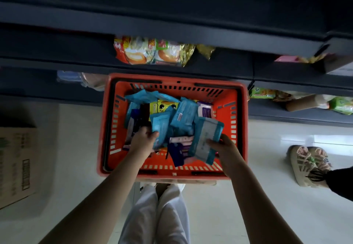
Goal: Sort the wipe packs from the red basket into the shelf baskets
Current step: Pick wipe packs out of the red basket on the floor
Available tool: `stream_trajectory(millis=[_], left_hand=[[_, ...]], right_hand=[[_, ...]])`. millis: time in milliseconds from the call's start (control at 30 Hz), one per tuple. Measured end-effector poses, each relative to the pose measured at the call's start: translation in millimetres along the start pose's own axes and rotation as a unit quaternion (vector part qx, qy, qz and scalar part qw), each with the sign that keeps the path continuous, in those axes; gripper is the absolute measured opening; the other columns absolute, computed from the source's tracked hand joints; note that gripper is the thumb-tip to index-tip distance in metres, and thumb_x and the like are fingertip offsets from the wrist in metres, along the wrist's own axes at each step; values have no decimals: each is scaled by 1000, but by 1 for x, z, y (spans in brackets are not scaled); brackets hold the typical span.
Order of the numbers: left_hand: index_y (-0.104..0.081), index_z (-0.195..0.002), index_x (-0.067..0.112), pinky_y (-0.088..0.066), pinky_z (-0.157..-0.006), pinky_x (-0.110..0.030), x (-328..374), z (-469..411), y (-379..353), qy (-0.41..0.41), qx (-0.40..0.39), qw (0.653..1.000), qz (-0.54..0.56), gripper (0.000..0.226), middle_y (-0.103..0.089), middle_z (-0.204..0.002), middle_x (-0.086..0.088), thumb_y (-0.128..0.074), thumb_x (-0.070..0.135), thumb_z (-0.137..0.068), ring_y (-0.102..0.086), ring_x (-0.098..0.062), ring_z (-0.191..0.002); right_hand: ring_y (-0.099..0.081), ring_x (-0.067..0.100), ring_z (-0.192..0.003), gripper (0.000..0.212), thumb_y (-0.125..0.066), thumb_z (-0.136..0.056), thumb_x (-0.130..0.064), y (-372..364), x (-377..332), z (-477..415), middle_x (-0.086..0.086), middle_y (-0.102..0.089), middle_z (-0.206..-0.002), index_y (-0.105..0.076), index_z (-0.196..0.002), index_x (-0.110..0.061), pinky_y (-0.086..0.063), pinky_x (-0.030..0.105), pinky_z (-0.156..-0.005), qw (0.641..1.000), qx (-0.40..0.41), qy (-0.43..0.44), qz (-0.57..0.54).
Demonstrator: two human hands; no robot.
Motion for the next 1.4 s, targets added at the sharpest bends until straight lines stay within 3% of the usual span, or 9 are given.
stream_trajectory(millis=[233,333,467,633,767,933,1133,1267,1400], left_hand=[[-58,-120,21,-52,-61,-19,89,109,115,-58,46,972,222,23,-69,-108,1,-54,27,-99,-69,-10,-83],[-58,-124,17,-56,-83,-40,131,153,163,-67,67,945,312,25,-67,-116,-7,-52,20,-100,-67,-22,-96],[-59,-96,26,-53,-67,-36,174,195,220,-91,86,933,338,15,-68,-103,-6,-49,15,-100,-66,-20,-82],[-59,-94,24,-51,-80,-50,207,230,286,-67,46,912,403,11,-68,-100,-10,-49,27,-95,-65,-30,-86],[-62,-109,27,-56,-85,-46,221,244,343,-83,9,898,432,73,-72,-104,0,-76,73,-53,-69,-23,-93],[-29,-136,42,-52,-81,-40,209,236,421,-120,34,906,405,119,-59,-113,9,-85,67,-33,-62,-15,-98],[-34,-131,40,-49,-84,-39,184,214,498,-154,-12,892,424,90,-56,-112,7,-81,55,-56,-57,-13,-99],[-58,-111,30,-46,-66,-27,191,198,533,-169,-61,868,463,29,-59,-101,3,-63,46,-88,-57,-11,-78],[-53,-116,22,-53,-79,-31,213,172,555,-185,-89,841,502,28,-63,-118,-5,-49,42,-97,-66,-19,-104]], right_hand=[[-70,25,-91,39,-57,-85,12,-15,-116,151,15,-69,-109,-56,-119,-7,-58,34,-65,973,-50,124,-187],[-68,28,-103,40,-59,-85,8,-25,-166,211,16,-68,-118,-57,-123,-4,-58,39,-80,962,-66,166,-207],[-68,28,-106,44,-66,-84,1,-40,-218,271,19,-68,-118,-54,-126,3,-56,39,-88,950,-70,196,-234],[-71,31,-100,46,-78,-80,-20,-77,-257,321,15,-73,-107,-56,-119,-8,-60,37,-77,941,-101,218,-237],[-71,26,-99,40,-79,-78,-22,-129,-279,340,13,-73,-107,-62,-112,-10,-59,37,-75,940,-71,250,-219],[-71,18,-95,24,-72,-86,-17,-218,-290,355,7,-73,-108,-65,-109,-15,-55,30,-71,926,-16,330,-182],[-72,19,-94,24,-69,-89,-17,-301,-298,374,6,-73,-108,-60,-111,-12,-58,34,-74,907,-3,383,-175],[-71,20,-98,29,-70,-88,-16,-326,-317,378,6,-73,-108,-61,-115,-11,-56,34,-83,894,9,427,-134],[-72,20,-96,26,-72,-87,-14,-339,-353,361,6,-72,-108,-60,-110,-15,-58,32,-78,889,32,443,-112]])
Point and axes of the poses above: each hand's wrist, its own z-axis away from the middle knuckle, its own y-axis out of the back of the hand, x = y × z, the point moved 1 cm from there along -z, towards the middle knuckle
